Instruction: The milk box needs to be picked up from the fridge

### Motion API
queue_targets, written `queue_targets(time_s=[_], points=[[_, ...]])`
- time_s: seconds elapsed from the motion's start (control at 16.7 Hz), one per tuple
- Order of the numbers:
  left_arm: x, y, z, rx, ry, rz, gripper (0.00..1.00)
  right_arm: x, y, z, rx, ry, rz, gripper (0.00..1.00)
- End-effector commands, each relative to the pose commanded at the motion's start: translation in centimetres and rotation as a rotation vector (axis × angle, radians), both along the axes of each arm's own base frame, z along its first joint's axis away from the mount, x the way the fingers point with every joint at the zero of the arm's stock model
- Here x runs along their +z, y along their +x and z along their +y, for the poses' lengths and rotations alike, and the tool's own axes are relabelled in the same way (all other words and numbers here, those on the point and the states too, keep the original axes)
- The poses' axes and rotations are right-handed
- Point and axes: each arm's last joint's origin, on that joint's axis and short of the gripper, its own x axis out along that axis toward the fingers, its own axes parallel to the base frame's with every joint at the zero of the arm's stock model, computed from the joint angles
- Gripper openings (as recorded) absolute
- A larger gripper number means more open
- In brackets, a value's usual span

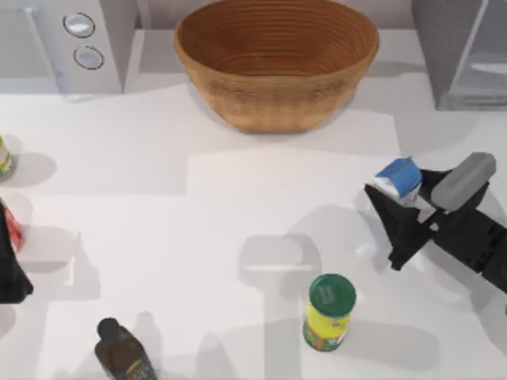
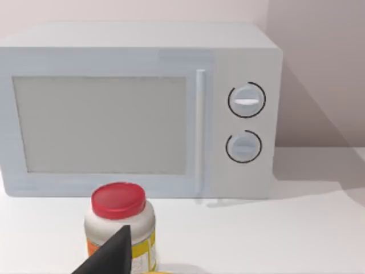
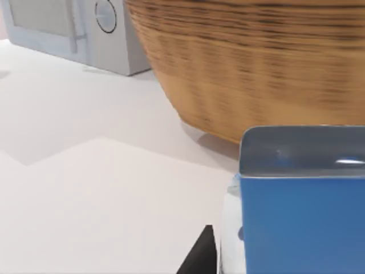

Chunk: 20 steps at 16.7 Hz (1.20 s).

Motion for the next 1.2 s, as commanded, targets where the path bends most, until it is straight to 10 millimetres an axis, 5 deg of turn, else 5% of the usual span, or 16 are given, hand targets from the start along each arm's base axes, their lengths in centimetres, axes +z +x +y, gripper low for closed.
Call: queue_targets(time_s=[0.66,1.2], points=[[0.0,0.0,0.0,0.000,0.000,0.000,1.00,-2.0,2.4,3.1,0.015,0.001,0.063,0.00],[0.0,0.0,0.0,0.000,0.000,0.000,1.00,-0.4,4.4,4.5,0.010,0.015,-0.071,0.00]])
